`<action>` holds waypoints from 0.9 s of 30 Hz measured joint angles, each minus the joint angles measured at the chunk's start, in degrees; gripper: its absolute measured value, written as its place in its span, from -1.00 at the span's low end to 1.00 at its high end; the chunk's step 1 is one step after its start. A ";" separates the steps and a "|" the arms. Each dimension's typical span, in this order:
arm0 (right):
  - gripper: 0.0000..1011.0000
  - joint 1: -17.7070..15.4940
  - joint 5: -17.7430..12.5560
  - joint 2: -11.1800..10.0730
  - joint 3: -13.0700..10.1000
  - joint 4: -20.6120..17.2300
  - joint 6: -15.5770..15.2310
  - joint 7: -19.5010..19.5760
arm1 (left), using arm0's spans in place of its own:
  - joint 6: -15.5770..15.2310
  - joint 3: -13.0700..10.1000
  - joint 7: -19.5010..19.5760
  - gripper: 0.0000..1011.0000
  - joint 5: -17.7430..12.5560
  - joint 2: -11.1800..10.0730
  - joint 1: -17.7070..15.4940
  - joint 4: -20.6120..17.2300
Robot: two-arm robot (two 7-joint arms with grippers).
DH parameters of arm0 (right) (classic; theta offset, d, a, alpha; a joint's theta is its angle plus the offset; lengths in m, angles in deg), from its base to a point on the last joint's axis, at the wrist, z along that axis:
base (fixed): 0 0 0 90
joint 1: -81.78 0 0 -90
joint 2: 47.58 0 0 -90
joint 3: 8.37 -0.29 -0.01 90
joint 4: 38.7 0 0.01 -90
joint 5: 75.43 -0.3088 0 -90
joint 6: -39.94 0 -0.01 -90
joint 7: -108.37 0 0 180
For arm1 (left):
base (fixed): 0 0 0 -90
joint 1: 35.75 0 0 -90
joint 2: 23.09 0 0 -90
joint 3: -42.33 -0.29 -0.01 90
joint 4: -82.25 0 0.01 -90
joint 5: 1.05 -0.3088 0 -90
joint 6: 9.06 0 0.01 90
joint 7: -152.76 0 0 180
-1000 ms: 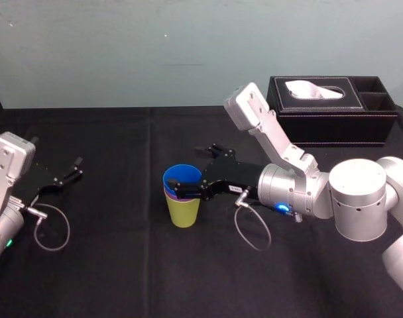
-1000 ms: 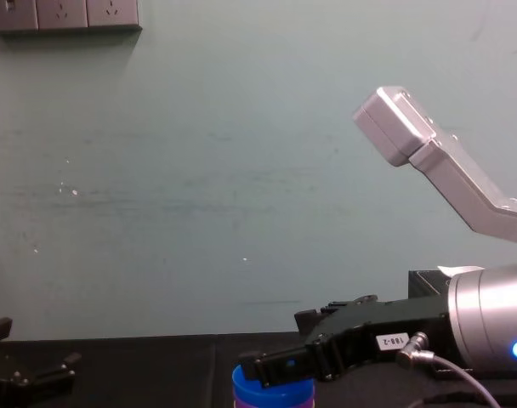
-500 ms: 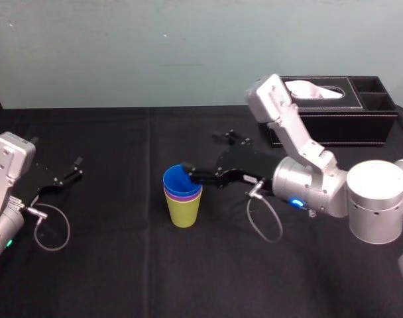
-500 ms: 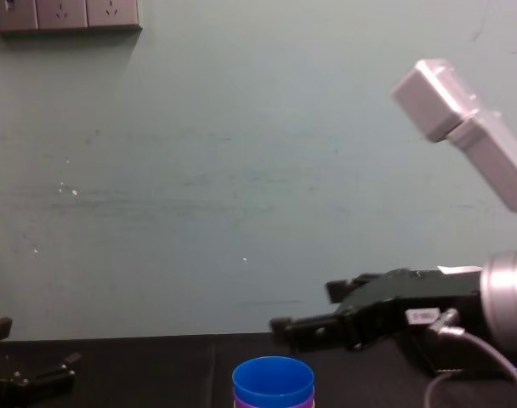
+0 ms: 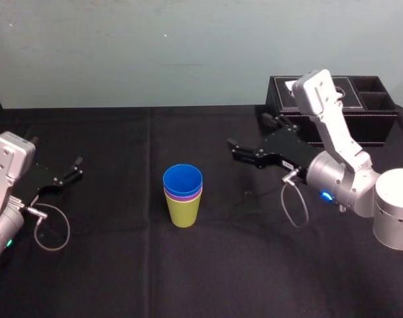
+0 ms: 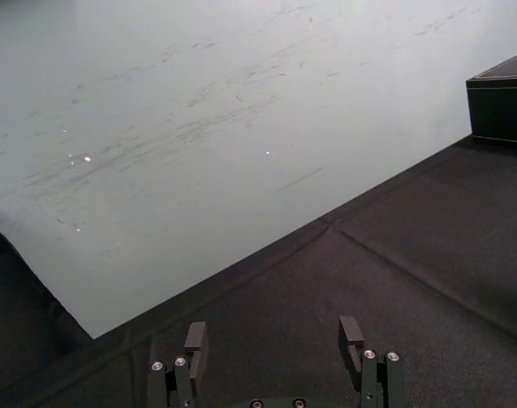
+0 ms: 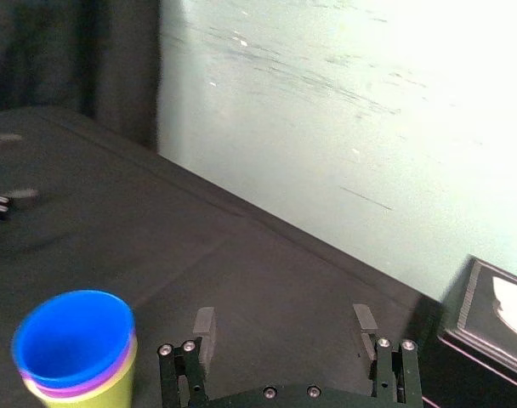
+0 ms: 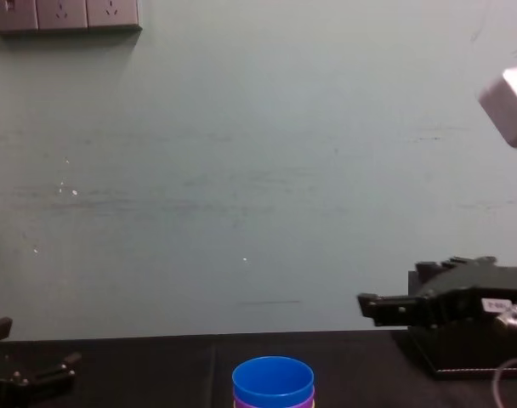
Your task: Stack the three plastic cups sequentially using one hand.
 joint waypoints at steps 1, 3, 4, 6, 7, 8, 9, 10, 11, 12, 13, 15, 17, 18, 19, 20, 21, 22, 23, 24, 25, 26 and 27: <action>0.99 -0.27 0.38 0.08 -0.36 0.49 0.31 0.37 | 0.00 0.00 0.00 1.00 0.00 0.00 0.00 0.00; 0.99 -0.58 0.78 0.17 -0.67 1.02 0.70 0.71 | 0.00 0.00 0.00 1.00 0.00 0.00 0.00 0.00; 0.99 -0.89 1.28 0.26 -0.94 1.51 1.10 1.07 | 0.00 0.00 0.00 1.00 0.00 0.00 0.00 0.00; 0.99 -1.39 2.20 0.40 -1.20 2.34 1.77 1.71 | 0.00 0.00 0.00 1.00 0.00 0.00 0.00 0.00; 0.99 -1.39 2.20 0.40 -1.20 2.34 1.77 1.71 | 0.00 0.00 0.00 1.00 0.00 0.00 0.00 0.00; 0.99 -1.73 2.64 0.52 -1.43 2.84 2.11 2.06 | 0.00 0.00 0.00 1.00 0.00 0.00 0.00 0.00; 0.99 -1.90 2.87 0.57 -1.53 3.09 2.27 2.24 | 0.00 0.00 0.00 1.00 0.00 0.00 0.00 0.00; 0.99 -2.07 3.03 0.63 -1.65 3.33 2.39 2.38 | 0.00 0.00 0.00 1.00 0.00 0.00 0.00 0.00; 0.99 -2.42 3.33 0.76 -1.91 3.74 2.66 2.56 | 0.00 0.00 0.00 1.00 0.00 0.00 0.00 0.00; 0.99 -2.55 3.40 0.80 -2.04 3.92 2.76 2.62 | 0.00 0.00 0.00 1.00 0.00 0.00 0.00 0.00; 0.99 -2.89 3.53 0.94 -2.36 4.39 3.01 2.78 | 0.00 0.00 0.00 1.00 0.00 0.00 0.00 0.00; 0.99 -3.21 3.65 1.07 -2.70 4.81 3.28 2.81 | 0.00 0.00 0.00 1.00 0.00 0.00 0.00 0.00; 0.99 -3.49 3.70 1.17 -3.07 5.22 3.48 2.82 | 0.00 0.00 0.00 1.00 0.00 0.00 0.00 0.00; 0.99 -3.61 3.73 1.22 -3.19 5.37 3.55 2.82 | 0.00 0.00 0.00 1.00 0.00 0.00 0.00 0.00; 0.99 -3.60 3.72 1.22 -3.19 5.37 3.56 2.81 | 0.00 0.00 0.00 1.00 0.00 0.00 0.00 0.00; 0.99 -3.59 3.72 1.21 -3.19 5.36 3.56 2.82 | 0.00 0.00 0.00 1.00 0.00 0.00 0.00 0.00; 0.99 -3.58 3.72 1.21 -3.14 5.34 3.56 2.82 | 0.00 0.00 0.00 1.00 0.00 0.00 0.00 0.00; 0.99 -3.57 3.73 1.20 -3.13 5.33 3.55 2.81 | 0.00 0.00 0.00 1.00 0.00 0.00 0.00 0.00; 0.99 -3.56 3.73 1.20 -3.12 5.31 3.55 2.82 | 0.00 0.00 0.00 1.00 0.00 0.00 0.00 0.00; 0.99 -3.54 3.73 1.20 -3.10 5.28 3.54 2.81 | 0.00 0.00 0.00 1.00 0.00 0.00 0.00 0.00; 0.99 -3.53 3.73 1.19 -3.08 5.28 3.53 2.81 | 0.00 0.00 0.00 1.00 0.00 0.00 0.00 0.00; 0.99 -3.52 3.73 1.19 -3.07 5.26 3.53 2.82 | 0.00 0.00 0.00 1.00 0.00 0.00 0.00 0.00; 0.99 -3.51 3.73 1.19 -3.06 5.24 3.52 2.81 | 0.00 0.00 0.00 1.00 0.00 0.00 0.00 0.00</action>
